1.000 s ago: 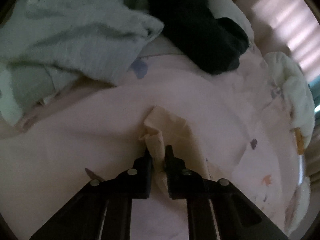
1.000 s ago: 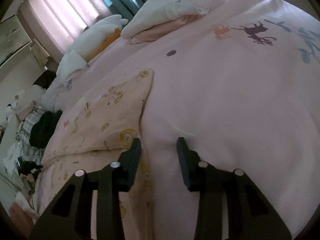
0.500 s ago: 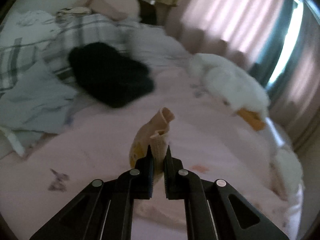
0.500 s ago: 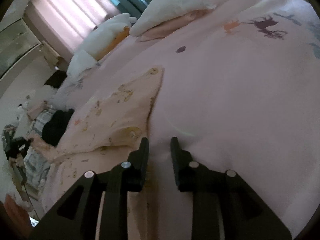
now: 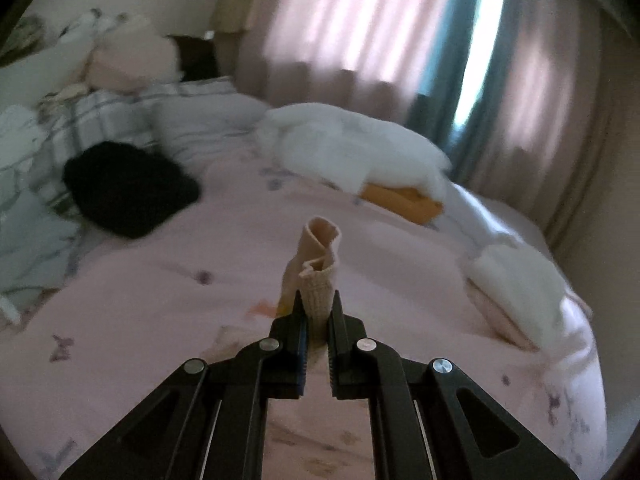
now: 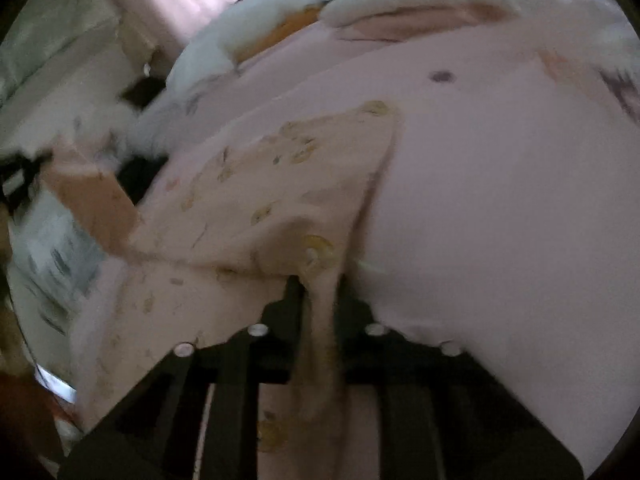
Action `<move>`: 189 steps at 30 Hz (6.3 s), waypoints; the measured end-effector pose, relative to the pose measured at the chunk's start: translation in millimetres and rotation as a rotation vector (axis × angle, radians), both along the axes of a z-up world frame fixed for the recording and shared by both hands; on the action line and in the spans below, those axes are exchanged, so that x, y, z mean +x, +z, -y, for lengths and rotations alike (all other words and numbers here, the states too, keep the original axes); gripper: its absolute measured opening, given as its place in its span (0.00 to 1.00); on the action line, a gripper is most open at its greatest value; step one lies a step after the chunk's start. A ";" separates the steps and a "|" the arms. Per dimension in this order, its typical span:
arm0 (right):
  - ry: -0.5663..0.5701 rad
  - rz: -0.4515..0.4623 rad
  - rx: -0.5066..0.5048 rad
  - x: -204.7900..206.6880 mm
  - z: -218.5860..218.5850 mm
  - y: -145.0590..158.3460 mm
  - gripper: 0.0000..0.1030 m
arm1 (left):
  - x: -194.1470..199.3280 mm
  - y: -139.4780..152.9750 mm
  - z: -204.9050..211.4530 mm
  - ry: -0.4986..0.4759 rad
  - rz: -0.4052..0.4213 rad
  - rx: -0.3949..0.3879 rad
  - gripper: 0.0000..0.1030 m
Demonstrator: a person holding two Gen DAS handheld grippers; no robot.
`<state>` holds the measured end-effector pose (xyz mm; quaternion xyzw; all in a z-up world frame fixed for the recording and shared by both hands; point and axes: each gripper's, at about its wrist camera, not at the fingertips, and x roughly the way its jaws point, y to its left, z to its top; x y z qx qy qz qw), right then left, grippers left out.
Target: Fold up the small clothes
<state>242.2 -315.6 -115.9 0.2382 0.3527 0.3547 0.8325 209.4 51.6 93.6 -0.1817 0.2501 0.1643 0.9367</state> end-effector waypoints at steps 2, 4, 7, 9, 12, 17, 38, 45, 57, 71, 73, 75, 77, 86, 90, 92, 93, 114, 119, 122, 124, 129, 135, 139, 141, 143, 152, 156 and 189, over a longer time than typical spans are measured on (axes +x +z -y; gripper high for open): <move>0.010 -0.012 0.016 2.4 2.0 -1.5 0.09 | 9.0 -5.2 23.2 -0.048 0.010 0.003 0.06; 0.014 0.027 -0.046 -3.1 -6.0 5.7 0.10 | 21.0 -17.1 44.0 -0.095 -0.021 -0.009 0.06; 0.050 0.035 -0.050 -2.4 -9.0 5.6 0.10 | 35.1 -38.8 75.8 -0.164 -0.059 -0.024 0.06; 0.057 0.008 -0.004 0.6 -3.5 2.6 0.08 | 42.8 -52.1 96.3 -0.200 -0.064 -0.036 0.06; 0.064 -0.019 0.022 4.4 -0.4 -2.5 0.07 | 55.4 -78.0 133.3 -0.233 -0.071 -0.054 0.06; 0.083 -0.021 0.032 1.2 -0.3 -1.1 0.09 | 84.7 -144.8 181.5 -0.298 -0.214 -0.117 0.06; 0.195 0.043 0.036 -13.1 -8.4 7.4 0.53 | 71.2 -104.4 99.2 -0.301 -0.283 0.058 0.56; 0.196 0.042 0.026 -11.3 -10.0 9.5 0.53 | 56.8 -170.5 20.6 -0.158 -0.472 0.087 0.56; 0.195 0.041 0.031 -9.6 -10.4 8.2 0.53 | 2.5 -166.7 25.1 -0.296 -0.540 0.281 0.56; 0.177 0.051 0.072 -15.0 -6.9 4.7 0.56 | -75.2 -188.2 -27.8 -0.192 -0.381 0.070 0.63; 0.139 0.029 0.116 -18.6 0.8 1.2 0.55 | -75.1 -189.5 -20.3 -0.194 -0.402 0.086 0.64; 0.088 0.020 0.122 -27.4 3.5 -0.1 0.55 | -72.0 -188.4 -18.9 -0.194 -0.414 0.107 0.64; 0.040 0.016 0.097 -38.0 1.6 0.4 0.55 | -77.9 -187.1 -18.6 -0.191 -0.416 0.085 0.64; -0.078 -0.040 0.044 -121.3 7.7 -7.5 0.55 | -129.9 -183.6 -21.9 -0.343 -0.439 0.006 0.69; -0.116 -0.089 0.151 -170.1 35.1 -29.4 0.33 | -158.6 -183.2 -29.6 -0.458 -0.437 -0.068 0.71; -0.148 -0.110 0.173 -188.8 40.0 -38.4 0.24 | -173.0 -182.7 -34.6 -0.500 -0.434 -0.127 0.71; -0.162 -0.120 0.192 -197.9 42.4 -42.5 0.22 | -179.1 -182.3 -36.7 -0.522 -0.430 -0.154 0.71; -0.169 -0.205 0.301 -249.6 42.0 -48.0 0.22 | -230.5 -188.6 -54.5 -0.586 -0.365 -0.531 0.71; -0.180 -0.196 0.305 -251.5 38.8 -47.9 0.22 | -241.3 -189.3 -47.4 -0.601 -0.364 -0.528 0.71; -0.183 -0.193 0.301 -251.8 38.0 -47.8 0.22 | -244.1 -188.0 -39.5 -0.603 -0.371 -0.493 0.71; -0.187 -0.196 0.302 -251.6 37.4 -47.5 0.22 | -242.1 -188.4 -36.8 -0.593 -0.371 -0.498 0.71; -0.191 -0.192 0.299 -252.0 35.9 -47.2 0.22 | -234.3 -190.6 -38.0 -0.585 -0.362 -0.577 0.71; -0.195 -0.194 0.297 -252.7 35.1 -48.1 0.22 | -222.2 -193.3 -22.5 -0.628 -0.349 -0.642 0.71; -0.183 -0.208 0.314 -254.2 36.2 -48.3 0.22 | -226.5 -195.1 -29.2 -0.621 -0.354 -0.681 0.53; -0.163 -0.223 0.333 -256.6 37.2 -49.9 0.22 | -232.1 -199.2 -35.4 -0.613 -0.371 -0.689 0.41; -0.142 -0.231 0.324 -260.8 37.0 -50.5 0.22 | -238.6 -203.6 -42.5 -0.614 -0.384 -0.717 0.34; -0.152 -0.289 0.330 -270.0 40.4 -59.6 0.08 | -250.8 -214.7 -59.4 -0.558 -0.406 -0.833 0.15; -0.160 -0.314 0.309 -269.8 40.7 -53.7 0.08 | -246.1 -198.7 -49.9 -0.529 -0.418 -0.712 0.09; -0.109 -0.110 0.188 -229.6 17.1 58.8 0.10 | -210.6 -128.8 -80.3 -0.428 -0.201 -0.692 0.07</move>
